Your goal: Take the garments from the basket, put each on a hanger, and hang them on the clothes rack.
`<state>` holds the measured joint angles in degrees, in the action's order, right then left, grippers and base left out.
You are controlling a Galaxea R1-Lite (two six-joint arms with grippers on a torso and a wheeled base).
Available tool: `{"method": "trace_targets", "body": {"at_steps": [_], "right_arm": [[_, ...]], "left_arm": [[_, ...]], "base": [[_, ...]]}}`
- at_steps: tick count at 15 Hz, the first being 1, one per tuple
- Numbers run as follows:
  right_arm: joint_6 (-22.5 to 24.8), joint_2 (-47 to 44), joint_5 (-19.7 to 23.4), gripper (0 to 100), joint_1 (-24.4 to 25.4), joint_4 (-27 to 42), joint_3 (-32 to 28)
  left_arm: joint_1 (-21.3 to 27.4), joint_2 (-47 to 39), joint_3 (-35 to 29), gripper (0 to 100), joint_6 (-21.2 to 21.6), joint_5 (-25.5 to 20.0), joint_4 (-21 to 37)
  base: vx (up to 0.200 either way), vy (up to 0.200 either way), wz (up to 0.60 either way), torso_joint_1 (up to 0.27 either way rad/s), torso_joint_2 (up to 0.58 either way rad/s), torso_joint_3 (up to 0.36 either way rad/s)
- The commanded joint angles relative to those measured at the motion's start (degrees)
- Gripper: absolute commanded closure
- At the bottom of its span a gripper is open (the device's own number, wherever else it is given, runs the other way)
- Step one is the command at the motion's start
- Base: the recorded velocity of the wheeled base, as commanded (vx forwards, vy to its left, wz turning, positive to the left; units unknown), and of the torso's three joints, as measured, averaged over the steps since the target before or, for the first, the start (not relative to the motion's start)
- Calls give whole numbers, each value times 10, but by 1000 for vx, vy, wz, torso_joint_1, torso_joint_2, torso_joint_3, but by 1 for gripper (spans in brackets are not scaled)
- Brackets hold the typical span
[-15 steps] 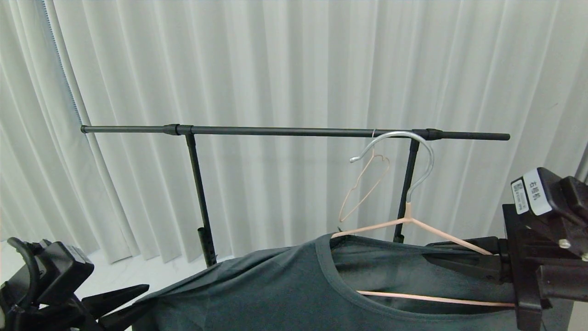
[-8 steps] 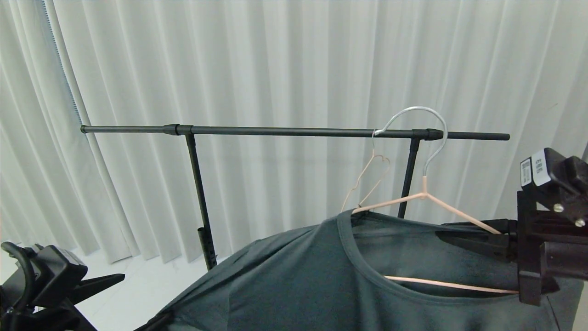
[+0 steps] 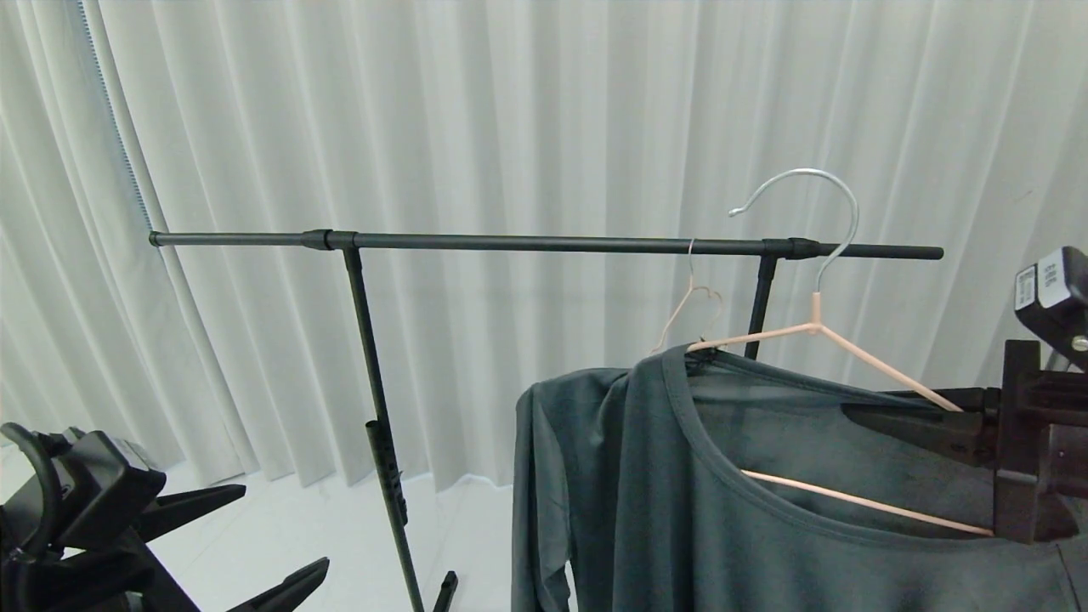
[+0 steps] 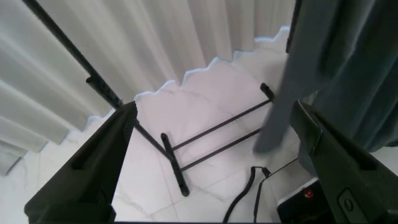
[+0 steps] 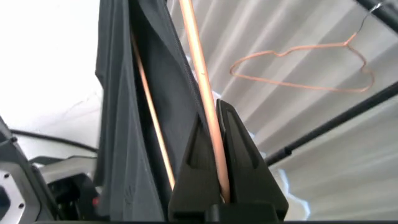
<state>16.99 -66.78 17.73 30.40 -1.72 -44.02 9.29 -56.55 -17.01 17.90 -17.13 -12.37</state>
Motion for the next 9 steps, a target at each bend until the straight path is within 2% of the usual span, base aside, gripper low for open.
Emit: {"method": "trace_targets", "body": {"at_steps": [1,3,6,9], "right_arm": [[0,-4,-26,100,-22,16,2],[-29,-9,-70,100,-53,35,1],[-88,-16,-144,100,-80,42,-2],[-106,-16,-186,100,-110,66,0]], "left_arm": [[7,-14,-5,0,2,2,0],[6,-15,-10,0,3,19,0],[6,-18,-18,0,4,77,0],[6,-27,-22,0,4,90,0]], "base": [[0,0,0,0,0,0],[0,0,0,0,0,0],[0,0,0,0,0,0],[0,0,0,0,0,0]]}}
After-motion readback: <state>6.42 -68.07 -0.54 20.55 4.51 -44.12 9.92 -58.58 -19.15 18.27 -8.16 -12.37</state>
